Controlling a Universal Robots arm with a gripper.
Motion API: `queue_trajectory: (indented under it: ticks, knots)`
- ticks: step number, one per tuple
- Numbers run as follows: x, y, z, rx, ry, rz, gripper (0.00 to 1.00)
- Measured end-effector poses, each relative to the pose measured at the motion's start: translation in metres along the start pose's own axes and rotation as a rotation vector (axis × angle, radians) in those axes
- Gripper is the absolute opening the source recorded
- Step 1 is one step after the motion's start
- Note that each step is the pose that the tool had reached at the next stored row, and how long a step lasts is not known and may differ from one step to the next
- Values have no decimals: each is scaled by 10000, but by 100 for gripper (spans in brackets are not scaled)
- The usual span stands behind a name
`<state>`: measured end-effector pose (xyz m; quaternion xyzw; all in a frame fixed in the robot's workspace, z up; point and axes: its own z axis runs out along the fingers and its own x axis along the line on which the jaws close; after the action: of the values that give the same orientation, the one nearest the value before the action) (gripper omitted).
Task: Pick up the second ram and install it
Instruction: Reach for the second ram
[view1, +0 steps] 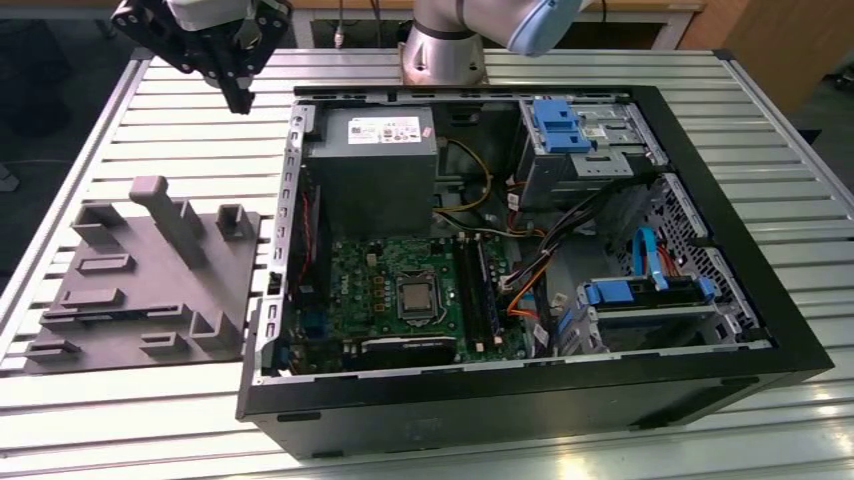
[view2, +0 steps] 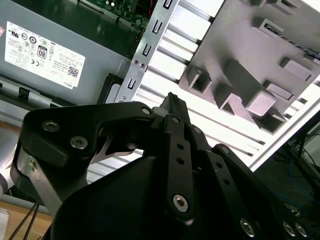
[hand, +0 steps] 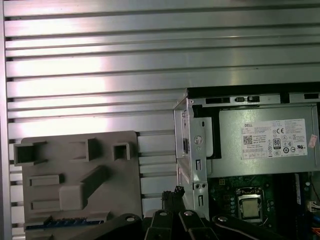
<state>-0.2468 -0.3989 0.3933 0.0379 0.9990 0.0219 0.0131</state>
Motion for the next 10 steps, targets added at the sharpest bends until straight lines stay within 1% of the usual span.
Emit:
queue_trajectory:
  ticks: [10]
  knots:
    - [135, -10, -4, 1, 0, -1, 11]
